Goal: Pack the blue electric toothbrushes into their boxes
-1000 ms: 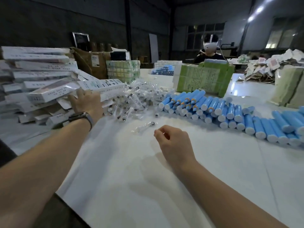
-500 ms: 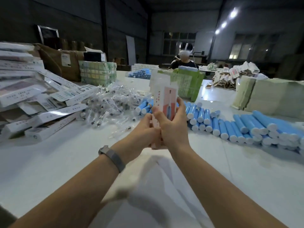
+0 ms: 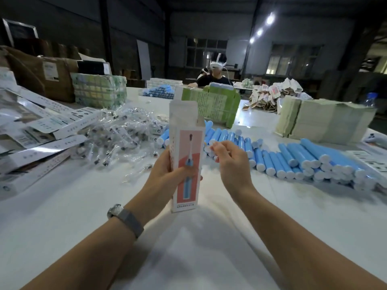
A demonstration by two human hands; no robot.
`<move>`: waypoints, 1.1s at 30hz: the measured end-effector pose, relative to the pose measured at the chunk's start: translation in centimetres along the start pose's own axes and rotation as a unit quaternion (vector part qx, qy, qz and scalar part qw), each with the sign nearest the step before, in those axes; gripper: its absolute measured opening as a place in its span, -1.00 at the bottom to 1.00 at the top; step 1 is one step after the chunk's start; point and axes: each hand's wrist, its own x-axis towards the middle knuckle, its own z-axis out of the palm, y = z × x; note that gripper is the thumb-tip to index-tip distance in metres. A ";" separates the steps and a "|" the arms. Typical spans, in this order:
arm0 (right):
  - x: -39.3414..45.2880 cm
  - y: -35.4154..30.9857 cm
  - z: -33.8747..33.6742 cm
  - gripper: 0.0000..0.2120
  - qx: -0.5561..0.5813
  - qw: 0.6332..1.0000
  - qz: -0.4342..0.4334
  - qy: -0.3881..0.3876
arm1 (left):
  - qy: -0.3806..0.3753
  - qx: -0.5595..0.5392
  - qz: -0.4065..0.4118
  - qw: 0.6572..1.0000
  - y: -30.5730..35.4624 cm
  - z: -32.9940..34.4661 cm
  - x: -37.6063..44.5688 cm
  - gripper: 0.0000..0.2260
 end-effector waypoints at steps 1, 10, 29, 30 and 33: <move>1.3 0.8 -0.1 -0.83 -0.077 0.997 0.004 0.029 | -0.011 0.007 0.001 1.000 0.0 0.2 0.0 -0.64; 8.3 6.4 -0.3 -0.54 -0.505 0.855 0.097 -0.067 | -0.034 0.051 0.038 0.997 -0.1 0.7 0.0 -0.61; 4.2 0.2 -2.6 -0.92 0.262 0.909 0.321 0.047 | 0.009 0.013 0.044 0.999 -0.3 1.3 0.0 -0.76; 3.4 -0.4 -2.5 -0.80 0.294 0.905 0.304 0.030 | 0.011 0.015 0.048 0.999 -0.3 1.4 0.0 -0.78; 1.5 -2.4 -2.4 -0.54 0.321 0.914 0.245 -0.027 | 0.015 0.023 0.059 0.998 -0.4 1.3 0.0 -0.82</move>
